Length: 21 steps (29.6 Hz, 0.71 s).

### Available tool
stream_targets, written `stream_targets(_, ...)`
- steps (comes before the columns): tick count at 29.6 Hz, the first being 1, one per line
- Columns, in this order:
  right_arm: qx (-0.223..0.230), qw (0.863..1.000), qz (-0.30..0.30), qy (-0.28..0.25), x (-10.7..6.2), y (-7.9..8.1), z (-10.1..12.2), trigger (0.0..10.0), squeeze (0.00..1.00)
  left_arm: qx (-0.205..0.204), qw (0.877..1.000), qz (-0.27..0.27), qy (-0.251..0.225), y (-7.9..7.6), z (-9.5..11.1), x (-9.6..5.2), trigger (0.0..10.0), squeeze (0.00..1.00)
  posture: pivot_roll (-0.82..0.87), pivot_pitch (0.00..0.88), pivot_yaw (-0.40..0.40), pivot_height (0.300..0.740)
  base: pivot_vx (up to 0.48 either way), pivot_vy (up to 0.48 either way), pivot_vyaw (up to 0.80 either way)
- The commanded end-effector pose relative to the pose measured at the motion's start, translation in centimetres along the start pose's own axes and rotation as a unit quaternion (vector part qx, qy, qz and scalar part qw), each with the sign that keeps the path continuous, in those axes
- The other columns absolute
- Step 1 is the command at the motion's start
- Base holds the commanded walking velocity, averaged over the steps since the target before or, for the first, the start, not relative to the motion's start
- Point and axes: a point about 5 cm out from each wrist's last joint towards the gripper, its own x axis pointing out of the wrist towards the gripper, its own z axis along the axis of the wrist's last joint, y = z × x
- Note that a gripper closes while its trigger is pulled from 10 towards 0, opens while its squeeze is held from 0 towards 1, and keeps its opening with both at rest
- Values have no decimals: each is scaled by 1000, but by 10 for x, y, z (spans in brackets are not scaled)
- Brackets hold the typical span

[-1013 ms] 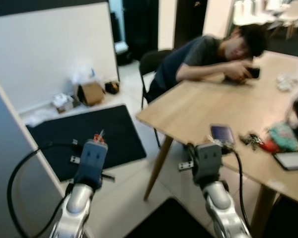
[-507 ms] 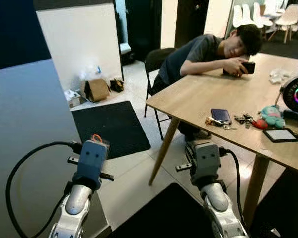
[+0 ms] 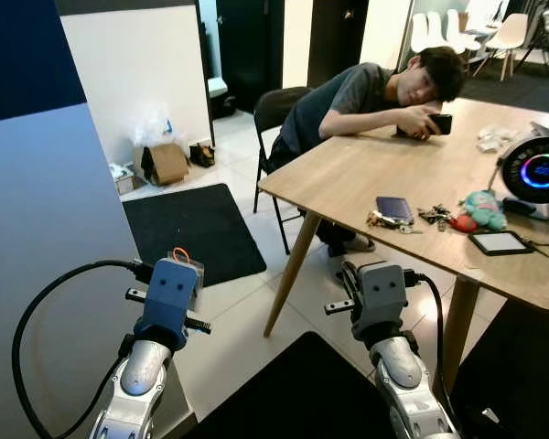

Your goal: Hang keys on a hook

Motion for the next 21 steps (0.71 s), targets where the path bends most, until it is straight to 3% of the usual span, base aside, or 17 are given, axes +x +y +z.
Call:
stream_targets(1,3,1000,1,-3,0,1,0,10000,0,6,1000,-5,5,-1,-2,0,10000,0,97,92,42,740,0,0,0)
stream_targets(21,4,1000,13,-2,0,4,0,10000,0,9,1000,-2,10,-1,-5,-1,10000,0,98,91,42,740,0,0,800)
